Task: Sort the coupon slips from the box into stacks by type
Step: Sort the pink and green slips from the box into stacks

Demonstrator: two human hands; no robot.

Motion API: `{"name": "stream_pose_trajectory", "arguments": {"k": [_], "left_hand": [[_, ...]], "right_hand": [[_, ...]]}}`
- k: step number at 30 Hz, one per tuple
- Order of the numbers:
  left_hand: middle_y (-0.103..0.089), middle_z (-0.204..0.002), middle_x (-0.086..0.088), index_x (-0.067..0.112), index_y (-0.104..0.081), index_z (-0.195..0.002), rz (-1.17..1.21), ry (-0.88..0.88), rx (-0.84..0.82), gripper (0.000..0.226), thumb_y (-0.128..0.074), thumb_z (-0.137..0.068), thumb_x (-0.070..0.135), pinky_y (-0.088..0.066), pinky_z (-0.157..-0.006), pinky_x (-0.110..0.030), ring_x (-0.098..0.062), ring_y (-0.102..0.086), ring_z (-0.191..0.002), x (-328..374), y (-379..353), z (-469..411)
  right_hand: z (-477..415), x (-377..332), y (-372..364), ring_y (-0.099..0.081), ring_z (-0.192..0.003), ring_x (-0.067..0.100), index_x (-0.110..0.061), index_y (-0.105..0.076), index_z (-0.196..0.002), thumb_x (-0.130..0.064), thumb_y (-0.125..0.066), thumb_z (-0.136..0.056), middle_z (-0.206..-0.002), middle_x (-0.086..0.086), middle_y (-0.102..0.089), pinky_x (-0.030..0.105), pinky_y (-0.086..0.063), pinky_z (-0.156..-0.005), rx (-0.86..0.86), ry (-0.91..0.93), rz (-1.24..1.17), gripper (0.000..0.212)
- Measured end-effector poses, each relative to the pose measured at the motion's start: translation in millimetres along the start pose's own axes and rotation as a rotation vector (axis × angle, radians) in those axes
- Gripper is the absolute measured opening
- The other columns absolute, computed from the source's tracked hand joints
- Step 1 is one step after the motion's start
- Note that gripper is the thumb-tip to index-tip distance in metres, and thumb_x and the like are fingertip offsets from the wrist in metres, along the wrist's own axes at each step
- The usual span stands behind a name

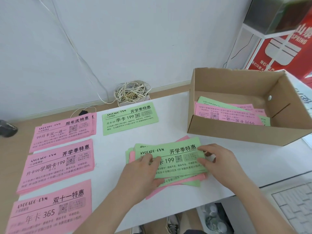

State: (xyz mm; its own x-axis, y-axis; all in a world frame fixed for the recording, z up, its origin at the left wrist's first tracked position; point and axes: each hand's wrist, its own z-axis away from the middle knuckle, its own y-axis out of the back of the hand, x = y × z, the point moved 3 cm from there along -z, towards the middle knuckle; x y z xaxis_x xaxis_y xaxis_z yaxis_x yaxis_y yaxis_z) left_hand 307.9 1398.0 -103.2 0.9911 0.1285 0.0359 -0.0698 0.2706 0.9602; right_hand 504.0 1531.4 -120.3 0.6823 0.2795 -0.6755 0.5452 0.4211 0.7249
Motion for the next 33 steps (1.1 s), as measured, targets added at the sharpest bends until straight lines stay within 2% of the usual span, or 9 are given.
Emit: {"name": "stream_pose_trajectory", "arguments": {"k": [5,10,13,15,18,20,26,30,33], "left_hand": [[-0.043,-0.128,0.001,0.023,-0.032,-0.138,-0.073,0.023,-0.018,0.059,-0.036,-0.093,0.061,-0.04,-0.072,-0.03,-0.022,-0.056,-0.103,6,2,-7],[-0.059,-0.109,0.005,0.022,-0.053,-0.122,0.019,-0.053,0.067,0.059,-0.014,-0.091,0.054,-0.05,-0.066,-0.036,-0.026,-0.062,-0.081,-8,-6,-8],[-0.064,-0.081,0.005,0.018,-0.058,-0.104,0.058,-0.055,0.159,0.031,-0.033,-0.091,0.03,-0.046,-0.045,-0.037,-0.027,-0.056,-0.055,-9,-10,-6],[-0.06,-0.076,0.005,0.018,-0.053,-0.101,0.109,0.027,0.171,0.016,-0.038,-0.095,0.02,-0.044,-0.052,-0.035,-0.03,-0.054,-0.059,-12,-7,-6],[-0.048,-0.068,0.005,0.021,-0.045,-0.093,0.224,0.142,0.22,0.017,-0.034,-0.102,0.031,-0.04,-0.067,-0.034,-0.027,-0.045,-0.066,-24,-7,-8],[-0.049,-0.066,0.004,0.022,-0.042,-0.088,0.27,0.164,0.241,0.019,-0.036,-0.101,0.034,-0.04,-0.069,-0.034,-0.025,-0.041,-0.068,-26,-6,-9],[-0.062,-0.084,0.002,0.032,-0.03,-0.102,0.349,0.165,0.303,0.017,-0.046,-0.099,0.026,-0.035,-0.061,-0.033,-0.031,-0.055,-0.069,-25,-9,-4],[-0.053,-0.137,-0.004,0.049,-0.016,-0.143,0.134,-0.012,0.337,0.109,-0.073,-0.068,-0.003,-0.036,-0.036,-0.026,-0.027,-0.052,-0.043,-23,-12,-2],[-0.067,-0.114,0.0,0.041,-0.051,-0.125,-0.041,-0.185,0.36,0.082,-0.083,-0.056,0.012,-0.035,-0.029,-0.021,-0.021,-0.052,-0.04,-17,-18,-2]], "right_hand": [[0,-6,8,-0.061,-0.076,0.022,-0.009,-0.071,-0.1,0.001,-0.063,-0.087,-0.087,0.019,-0.07,0.025,-0.051,-0.067,-0.103,-0.3,-0.891,0.018],[-8,-19,1,-0.058,-0.053,0.013,0.001,-0.065,-0.1,0.006,-0.058,-0.088,-0.079,0.017,-0.07,0.016,-0.049,-0.047,-0.075,-0.453,-1.273,0.015],[-10,-24,-4,-0.059,-0.051,0.011,0.0,-0.062,-0.102,0.005,-0.056,-0.09,-0.073,0.013,-0.067,0.016,-0.049,-0.045,-0.02,-0.488,-1.398,0.014],[-9,-24,-4,-0.059,-0.054,0.012,-0.004,-0.061,-0.105,-0.001,-0.058,-0.091,-0.072,0.008,-0.066,0.021,-0.052,-0.051,0.016,-0.461,-1.297,0.014],[-6,-14,4,-0.062,-0.081,0.015,-0.02,-0.061,-0.108,-0.018,-0.067,-0.088,-0.091,-0.001,-0.064,0.027,-0.048,-0.072,0.029,-0.264,-0.396,0.022],[-1,-9,3,-0.056,-0.094,0.014,-0.03,-0.056,-0.118,-0.023,-0.073,-0.082,-0.105,-0.003,-0.057,0.024,-0.041,-0.079,-0.083,-0.148,-0.055,0.04],[6,2,-4,-0.05,-0.104,0.012,-0.028,-0.053,-0.132,-0.012,-0.072,-0.079,-0.111,-0.008,-0.056,0.023,-0.039,-0.089,-0.12,-0.072,0.037,0.058],[10,5,-10,-0.047,-0.115,0.013,-0.029,-0.044,-0.14,-0.017,-0.071,-0.077,-0.128,-0.009,-0.044,0.026,-0.04,-0.099,-0.195,0.028,0.15,0.071],[7,4,-9,-0.05,-0.115,0.015,-0.026,-0.046,-0.139,-0.026,-0.067,-0.082,-0.133,-0.008,-0.045,0.024,-0.04,-0.097,-0.173,0.091,0.254,0.061]]}}
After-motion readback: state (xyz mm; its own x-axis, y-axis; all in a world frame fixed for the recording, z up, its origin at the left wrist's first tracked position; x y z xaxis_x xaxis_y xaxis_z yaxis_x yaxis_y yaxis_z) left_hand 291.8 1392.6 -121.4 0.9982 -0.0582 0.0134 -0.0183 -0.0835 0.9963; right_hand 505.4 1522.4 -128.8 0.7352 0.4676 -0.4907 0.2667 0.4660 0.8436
